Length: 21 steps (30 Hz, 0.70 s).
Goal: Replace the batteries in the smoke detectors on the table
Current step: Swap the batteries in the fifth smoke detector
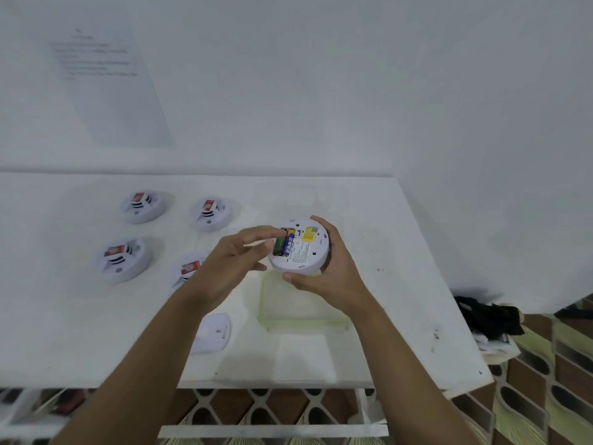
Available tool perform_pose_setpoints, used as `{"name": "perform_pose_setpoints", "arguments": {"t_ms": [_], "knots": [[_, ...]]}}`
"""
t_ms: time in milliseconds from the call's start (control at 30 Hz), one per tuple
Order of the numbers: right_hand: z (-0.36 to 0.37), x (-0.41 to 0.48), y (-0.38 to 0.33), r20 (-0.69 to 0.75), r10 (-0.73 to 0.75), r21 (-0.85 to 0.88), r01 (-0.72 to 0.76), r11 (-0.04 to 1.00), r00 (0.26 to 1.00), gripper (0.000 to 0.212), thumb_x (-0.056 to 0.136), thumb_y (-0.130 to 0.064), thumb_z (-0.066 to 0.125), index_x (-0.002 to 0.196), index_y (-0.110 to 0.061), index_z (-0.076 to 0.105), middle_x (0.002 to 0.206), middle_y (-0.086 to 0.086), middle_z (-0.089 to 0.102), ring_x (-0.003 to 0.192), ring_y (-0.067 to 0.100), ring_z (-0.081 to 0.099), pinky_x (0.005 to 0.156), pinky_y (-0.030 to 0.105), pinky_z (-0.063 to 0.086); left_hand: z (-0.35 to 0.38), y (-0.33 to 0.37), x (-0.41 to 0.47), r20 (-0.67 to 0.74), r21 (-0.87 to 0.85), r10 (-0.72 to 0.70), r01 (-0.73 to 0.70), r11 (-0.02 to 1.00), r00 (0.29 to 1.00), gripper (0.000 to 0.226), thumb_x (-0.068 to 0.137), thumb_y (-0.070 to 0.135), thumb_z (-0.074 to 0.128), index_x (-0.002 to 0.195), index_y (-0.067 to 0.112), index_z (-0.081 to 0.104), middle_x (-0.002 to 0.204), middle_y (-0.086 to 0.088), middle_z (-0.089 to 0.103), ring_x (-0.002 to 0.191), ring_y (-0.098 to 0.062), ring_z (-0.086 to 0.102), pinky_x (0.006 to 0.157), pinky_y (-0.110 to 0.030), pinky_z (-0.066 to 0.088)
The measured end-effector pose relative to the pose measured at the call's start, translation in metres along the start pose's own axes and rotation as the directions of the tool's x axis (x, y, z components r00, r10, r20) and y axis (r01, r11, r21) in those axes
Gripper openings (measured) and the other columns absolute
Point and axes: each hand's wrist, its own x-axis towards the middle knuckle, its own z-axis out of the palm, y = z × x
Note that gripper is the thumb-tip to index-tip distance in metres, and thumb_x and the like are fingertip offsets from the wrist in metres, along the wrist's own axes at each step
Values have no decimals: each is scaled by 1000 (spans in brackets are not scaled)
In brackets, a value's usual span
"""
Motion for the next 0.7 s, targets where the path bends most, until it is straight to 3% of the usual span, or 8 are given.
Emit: {"name": "perform_pose_setpoints", "arguments": {"t_ms": [67, 167, 233, 300, 400, 467, 600, 700], "knots": [[11, -6, 1, -12, 14, 34, -13, 999, 1000, 98, 67, 3, 89, 147, -22, 37, 140, -4, 56, 131, 16, 54, 91, 42, 59, -15, -1, -10, -54, 36, 27, -25, 999, 998, 25, 99, 16, 54, 116, 25, 71, 124, 18, 65, 111, -6, 62, 84, -27, 52], [26, -14, 2, -36, 29, 85, -25, 996, 999, 97, 69, 8, 87, 147, -19, 38, 141, -3, 53, 131, 14, 53, 79, 36, 61, -44, -11, -24, -118, 171, 29, -8, 985, 993, 23, 98, 13, 56, 108, 28, 71, 116, 17, 68, 102, -9, 63, 83, -27, 49], [36, -21, 5, -62, 38, 88, -33, 996, 997, 96, 69, 6, 87, 147, -20, 37, 142, -2, 53, 132, 14, 53, 85, 33, 59, -62, -22, -35, -113, 350, -1, 41, 936, 994, 19, 95, 18, 60, 101, 32, 71, 108, 19, 70, 95, -5, 64, 81, -24, 47], [45, -26, 6, -89, 38, 88, -31, 996, 995, 94, 70, 4, 87, 146, -21, 38, 144, -1, 53, 134, 14, 52, 99, 33, 54, -78, -34, -45, -37, 577, -50, 62, 815, 998, 15, 93, 26, 64, 100, 38, 69, 103, 22, 68, 89, 2, 62, 77, -18, 45], [58, -34, 6, -108, 34, 102, -23, 995, 994, 89, 71, 9, 84, 144, -16, 41, 145, 0, 53, 135, 15, 52, 107, 35, 49, -90, -51, -57, 59, 773, -209, 88, 629, 976, 27, 88, 37, 69, 115, 37, 64, 112, 16, 62, 86, -1, 60, 72, -13, 43], [67, -39, 6, -109, 36, 111, -24, 994, 993, 87, 71, 12, 83, 144, -13, 42, 142, -2, 56, 133, 14, 54, 105, 32, 50, -94, -60, -61, 113, 820, -280, 69, 568, 953, 45, 86, 41, 70, 128, 29, 60, 123, 13, 54, 91, -4, 57, 77, -15, 41], [81, -48, 5, -117, 59, 117, -45, 992, 991, 84, 70, 13, 82, 140, -16, 46, 134, -4, 62, 125, 9, 60, 98, 26, 53, -105, -71, -72, 218, 818, -289, -14, 574, 932, 79, 76, 46, 79, 143, 22, 46, 134, 11, 39, 118, -3, 37, 97, -19, 32], [88, -54, 7, -114, 67, 116, -54, 992, 991, 83, 70, 11, 83, 140, -15, 47, 134, -3, 63, 125, 11, 60, 97, 27, 54, -114, -75, -81, 205, 808, -247, -22, 589, 947, 83, 71, 46, 82, 143, 24, 47, 133, 10, 39, 120, -4, 32, 97, -21, 28]]}}
